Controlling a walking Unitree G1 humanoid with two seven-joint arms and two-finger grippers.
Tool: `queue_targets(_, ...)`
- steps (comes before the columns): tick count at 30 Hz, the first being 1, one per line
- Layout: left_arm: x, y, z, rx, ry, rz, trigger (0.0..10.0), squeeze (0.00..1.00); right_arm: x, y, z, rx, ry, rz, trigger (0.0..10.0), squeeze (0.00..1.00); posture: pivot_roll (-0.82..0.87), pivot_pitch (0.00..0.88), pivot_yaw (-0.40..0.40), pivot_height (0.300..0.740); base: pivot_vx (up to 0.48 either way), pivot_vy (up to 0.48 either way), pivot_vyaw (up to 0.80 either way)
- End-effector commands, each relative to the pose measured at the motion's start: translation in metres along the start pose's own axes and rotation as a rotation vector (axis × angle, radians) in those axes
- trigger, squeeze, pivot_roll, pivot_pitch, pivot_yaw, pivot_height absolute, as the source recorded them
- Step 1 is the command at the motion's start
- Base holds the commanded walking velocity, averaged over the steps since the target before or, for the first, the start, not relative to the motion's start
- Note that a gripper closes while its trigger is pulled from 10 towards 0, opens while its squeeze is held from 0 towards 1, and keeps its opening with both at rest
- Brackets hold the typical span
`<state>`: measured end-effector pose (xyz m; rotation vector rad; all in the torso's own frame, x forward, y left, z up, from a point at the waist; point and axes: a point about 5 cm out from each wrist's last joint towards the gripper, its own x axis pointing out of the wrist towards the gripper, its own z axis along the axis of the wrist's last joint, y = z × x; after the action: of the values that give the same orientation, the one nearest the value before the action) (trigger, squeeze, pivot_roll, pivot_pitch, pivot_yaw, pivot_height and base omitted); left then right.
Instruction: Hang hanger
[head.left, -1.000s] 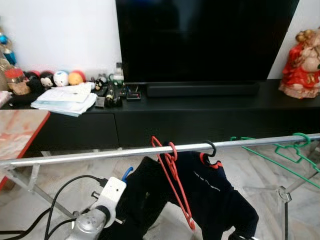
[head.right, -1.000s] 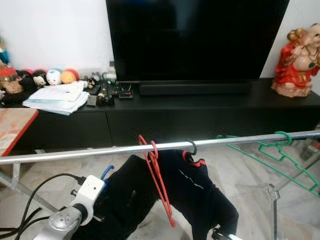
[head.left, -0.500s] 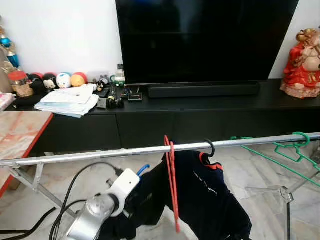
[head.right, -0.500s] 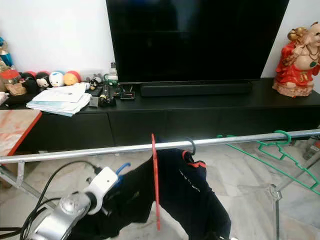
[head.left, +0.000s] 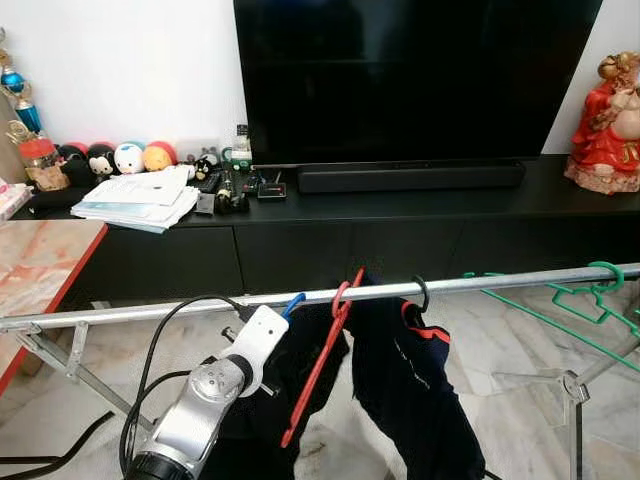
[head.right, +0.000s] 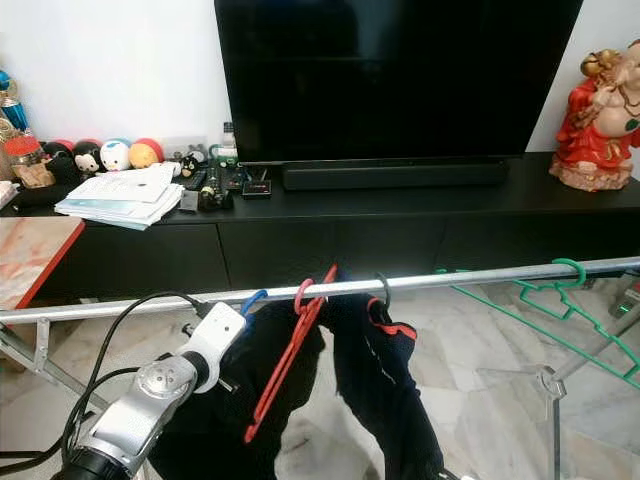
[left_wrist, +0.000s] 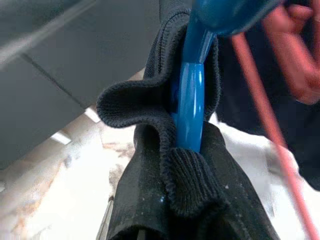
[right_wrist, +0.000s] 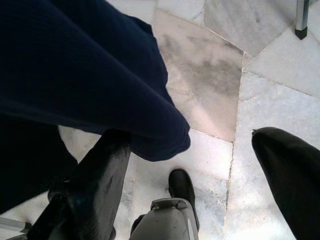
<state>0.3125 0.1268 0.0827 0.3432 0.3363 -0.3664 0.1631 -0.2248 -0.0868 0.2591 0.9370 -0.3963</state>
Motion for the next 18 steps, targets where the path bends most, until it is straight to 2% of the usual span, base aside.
queue_targets(1, 0.001, 0.011, 0.004, -0.021, -0.014, 0.058, 10.0, 0.00, 0.000, -0.001, 0.000, -0.001, 0.001, -0.004, 10.0, 0.00, 0.10, 0.000, 0.015, 0.740, 0.000, 0.000, 0.00)
queue_targets(8, 0.002, 0.013, -0.001, -0.065, 0.009, 0.115, 10.0, 0.00, 0.000, -0.003, 0.000, -0.040, 0.011, 0.006, 10.0, 0.00, 0.10, 0.000, 0.007, 0.740, 0.000, 0.000, 0.00)
queue_targets(12, 0.003, 0.015, -0.009, -0.082, 0.060, 0.139, 10.0, 0.00, 0.000, -0.004, -0.001, -0.042, 0.012, 0.004, 10.0, 0.00, 0.10, 0.000, 0.007, 0.740, 0.000, 0.000, 0.00)
queue_targets(16, 0.003, 0.017, -0.025, -0.172, 0.154, 0.176, 10.0, 0.00, 0.000, -0.004, -0.001, -0.045, 0.014, 0.005, 10.0, 0.00, 0.09, 0.000, 0.012, 0.740, 0.000, 0.000, 0.00)
queue_targets(18, 0.003, 0.016, -0.028, -0.195, 0.164, 0.176, 10.0, 0.00, 0.000, -0.004, -0.001, -0.045, 0.015, 0.004, 10.0, 0.00, 0.09, 0.000, 0.012, 0.740, 0.000, 0.000, 0.00)
